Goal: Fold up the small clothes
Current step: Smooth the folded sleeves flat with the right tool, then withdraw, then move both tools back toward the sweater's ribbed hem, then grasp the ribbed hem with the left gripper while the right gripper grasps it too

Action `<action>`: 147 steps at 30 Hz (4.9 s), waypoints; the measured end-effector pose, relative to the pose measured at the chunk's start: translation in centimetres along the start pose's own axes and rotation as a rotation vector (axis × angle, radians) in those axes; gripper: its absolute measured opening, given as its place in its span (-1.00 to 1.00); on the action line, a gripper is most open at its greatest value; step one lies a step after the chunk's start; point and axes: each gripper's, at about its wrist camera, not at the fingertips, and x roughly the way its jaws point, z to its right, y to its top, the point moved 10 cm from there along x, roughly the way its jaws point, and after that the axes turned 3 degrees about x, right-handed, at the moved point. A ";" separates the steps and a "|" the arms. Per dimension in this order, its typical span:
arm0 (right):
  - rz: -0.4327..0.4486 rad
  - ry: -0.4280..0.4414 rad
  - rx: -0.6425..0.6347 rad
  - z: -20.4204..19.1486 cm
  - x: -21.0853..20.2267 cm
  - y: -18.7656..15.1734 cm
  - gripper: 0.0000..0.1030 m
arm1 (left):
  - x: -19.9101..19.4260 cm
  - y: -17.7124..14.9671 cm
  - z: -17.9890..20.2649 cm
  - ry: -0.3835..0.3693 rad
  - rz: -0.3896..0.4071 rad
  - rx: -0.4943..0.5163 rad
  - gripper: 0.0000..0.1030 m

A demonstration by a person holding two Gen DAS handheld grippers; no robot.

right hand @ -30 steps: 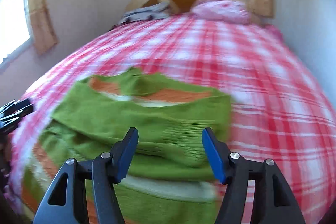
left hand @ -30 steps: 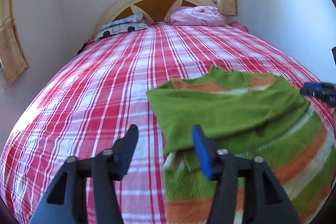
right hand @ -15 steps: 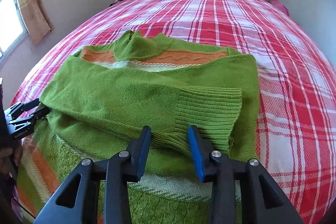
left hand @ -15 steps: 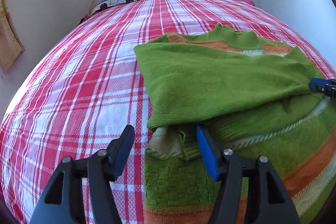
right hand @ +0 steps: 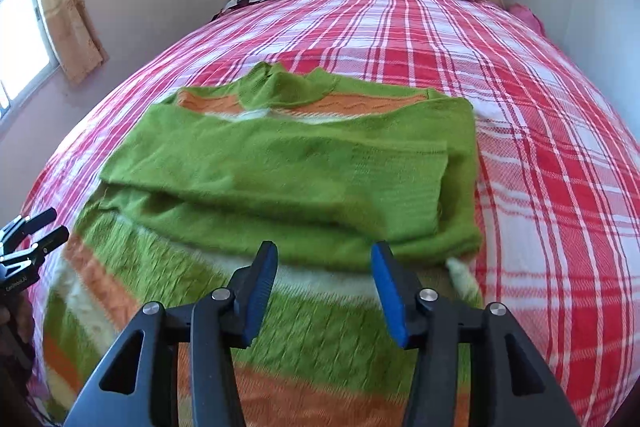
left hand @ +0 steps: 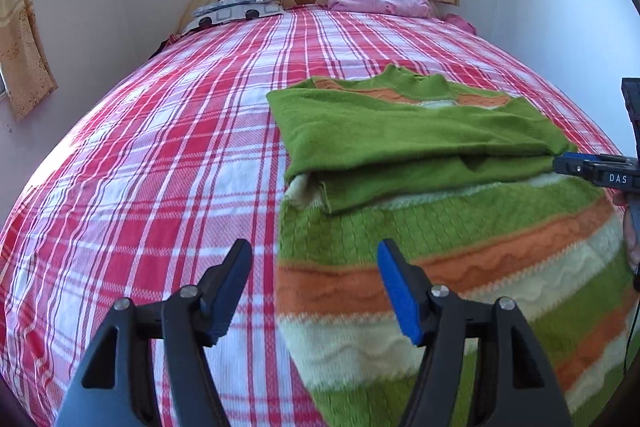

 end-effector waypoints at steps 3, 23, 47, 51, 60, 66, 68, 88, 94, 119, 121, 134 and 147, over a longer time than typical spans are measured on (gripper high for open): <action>0.003 0.018 -0.005 -0.9 -0.9 -1.0 -0.02 | -0.7 -0.7 0.5 -0.008 0.000 0.010 0.32; 0.019 0.038 -0.025 -3.3 -4.7 -6.7 0.07 | -3.1 -4.5 1.9 -0.046 -0.026 -0.003 0.32; 0.037 0.053 -0.086 -5.9 -9.1 -11.9 0.10 | -8.9 -12.6 1.8 -0.041 -0.091 0.083 0.32; 0.039 0.059 -0.107 -6.8 -9.8 -12.7 0.10 | -9.8 -14.8 1.6 -0.045 -0.113 0.069 0.32; 0.054 0.043 -0.156 -8.1 -11.7 -14.5 0.15 | -9.7 -15.5 3.0 -0.176 -0.120 -0.056 0.17; 0.059 0.043 -0.152 -8.0 -12.6 -15.5 0.16 | -9.6 -16.0 4.4 -0.216 -0.145 -0.051 -0.12; 0.060 0.040 -0.152 -7.9 -12.8 -15.7 0.17 | -9.4 -16.2 4.6 -0.207 -0.144 -0.050 -0.12; 0.072 -0.016 -0.061 -3.3 -16.6 -17.8 0.17 | -11.0 -18.1 3.4 -0.218 -0.174 -0.009 -0.92; 0.030 -0.068 0.030 0.8 -19.0 -21.7 0.17 | -11.5 -18.8 3.1 -0.230 -0.178 0.002 -0.92; -0.023 0.085 0.102 -0.6 -17.6 -24.8 -0.42 | -10.2 -17.7 3.3 -0.309 -0.119 -0.130 -0.87; -0.029 0.101 0.114 -0.5 -17.5 -25.0 -0.78 | -10.5 -17.5 3.0 -0.328 -0.110 -0.146 -0.89; 0.198 0.324 0.294 1.7 -23.6 -21.2 -0.92 | -14.4 -13.5 1.2 -0.490 0.072 -0.294 -0.91; 0.264 0.343 0.310 1.9 -24.3 -17.2 -0.92 | -15.2 -9.1 0.0 -0.507 0.167 -0.289 -0.91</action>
